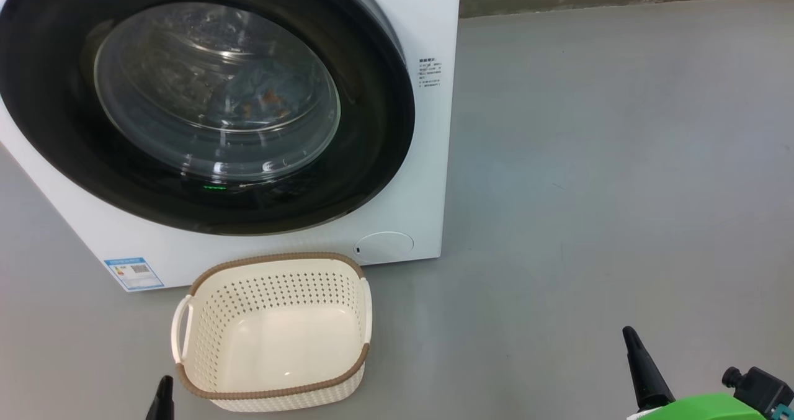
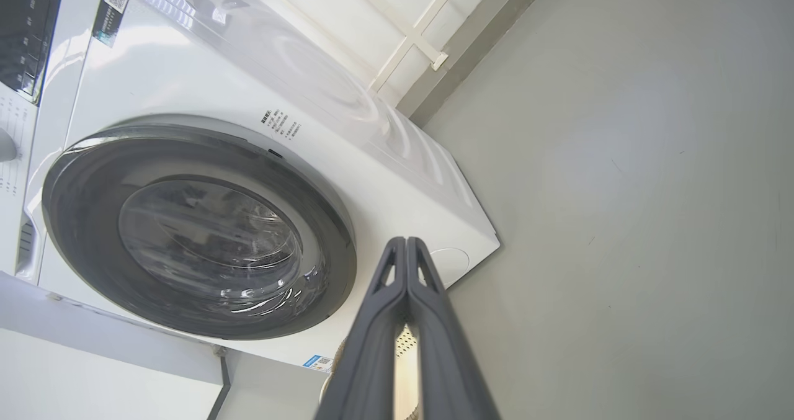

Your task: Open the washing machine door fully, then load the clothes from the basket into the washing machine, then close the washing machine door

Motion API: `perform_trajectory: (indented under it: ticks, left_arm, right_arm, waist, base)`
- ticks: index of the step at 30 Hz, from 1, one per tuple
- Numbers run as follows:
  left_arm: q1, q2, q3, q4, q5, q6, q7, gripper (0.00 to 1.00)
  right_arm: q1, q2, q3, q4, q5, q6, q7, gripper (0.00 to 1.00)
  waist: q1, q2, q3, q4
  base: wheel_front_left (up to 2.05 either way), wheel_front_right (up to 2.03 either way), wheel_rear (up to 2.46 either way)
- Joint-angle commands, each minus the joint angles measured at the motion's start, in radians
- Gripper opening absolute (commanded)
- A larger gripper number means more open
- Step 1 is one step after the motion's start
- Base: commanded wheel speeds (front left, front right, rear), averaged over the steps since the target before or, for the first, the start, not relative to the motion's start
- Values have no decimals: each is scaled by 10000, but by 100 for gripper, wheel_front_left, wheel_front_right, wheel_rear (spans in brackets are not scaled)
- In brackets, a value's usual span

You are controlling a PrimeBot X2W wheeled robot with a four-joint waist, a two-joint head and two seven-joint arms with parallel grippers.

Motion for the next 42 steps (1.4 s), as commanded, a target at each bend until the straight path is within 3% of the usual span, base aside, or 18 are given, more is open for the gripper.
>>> perform_trajectory:
  ticks: [1,42]
  left_arm:
    - [-544,63,243,-163,-365,-15,88,0]
    - [-1440,-118,608,27,-4476,-25,1294,0]
  right_arm:
    - [-503,-91,16,-279,387,-31,72,0]
    - [-981,-101,-436,-330,4893,-51,1287,0]
  waist:
    - [-1,0,5,2]
    - [-1,0,83,26]
  base:
    - [0,0,0]
    - [0,0,0]
